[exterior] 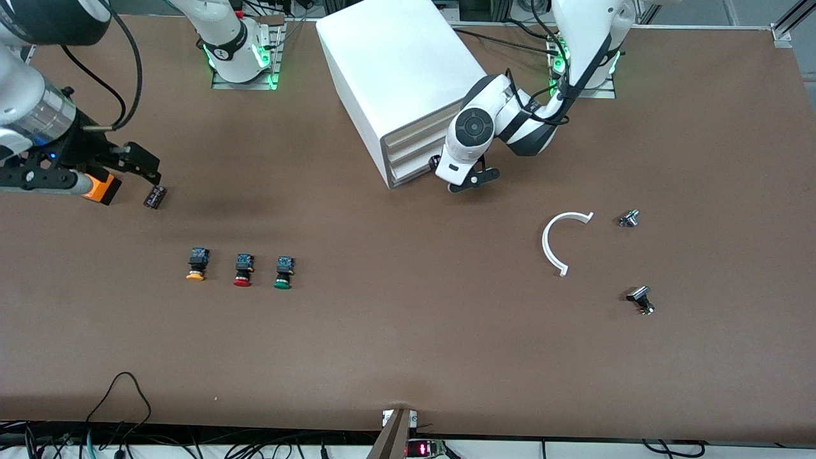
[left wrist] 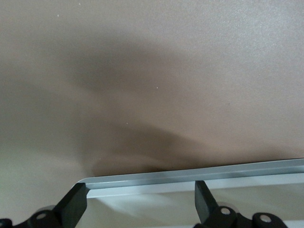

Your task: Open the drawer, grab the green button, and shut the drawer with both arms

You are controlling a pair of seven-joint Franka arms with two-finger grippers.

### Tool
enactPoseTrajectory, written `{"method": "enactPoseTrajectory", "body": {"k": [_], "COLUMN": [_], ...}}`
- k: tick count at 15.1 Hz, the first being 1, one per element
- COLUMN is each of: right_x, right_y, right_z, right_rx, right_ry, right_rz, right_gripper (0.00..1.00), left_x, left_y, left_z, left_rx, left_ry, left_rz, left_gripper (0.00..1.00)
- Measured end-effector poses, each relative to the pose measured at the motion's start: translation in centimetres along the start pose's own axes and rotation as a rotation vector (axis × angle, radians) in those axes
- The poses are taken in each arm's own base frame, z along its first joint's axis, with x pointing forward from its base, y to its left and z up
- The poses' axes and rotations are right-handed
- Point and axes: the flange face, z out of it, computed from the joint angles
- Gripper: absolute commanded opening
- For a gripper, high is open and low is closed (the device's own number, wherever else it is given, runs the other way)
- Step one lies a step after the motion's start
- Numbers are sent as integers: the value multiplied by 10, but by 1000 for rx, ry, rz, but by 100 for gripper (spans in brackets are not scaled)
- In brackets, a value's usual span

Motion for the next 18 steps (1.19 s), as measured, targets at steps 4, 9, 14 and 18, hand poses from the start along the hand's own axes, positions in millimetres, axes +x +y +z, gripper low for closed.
{"method": "enactPoseTrajectory", "body": {"k": [4, 9, 14, 18], "right_x": [-11, -28, -27, -23], "right_y": [3, 5, 5, 9], "right_z": [-16, -40, -35, -30], "right_rx": [-3, -6, -6, -4], "right_ry": [8, 24, 18, 19], "right_rz": [4, 5, 5, 0], "right_gripper": [100, 100, 100, 100], "left_x": [-4, -14, -12, 6], "left_y": [1, 6, 6, 10], "left_z": [1, 2, 0, -29], "left_rx": [2, 3, -1, -52], "left_ry": [-2, -6, -5, 27], "left_rz": [7, 26, 23, 20], "left_gripper": [100, 100, 100, 100]}}
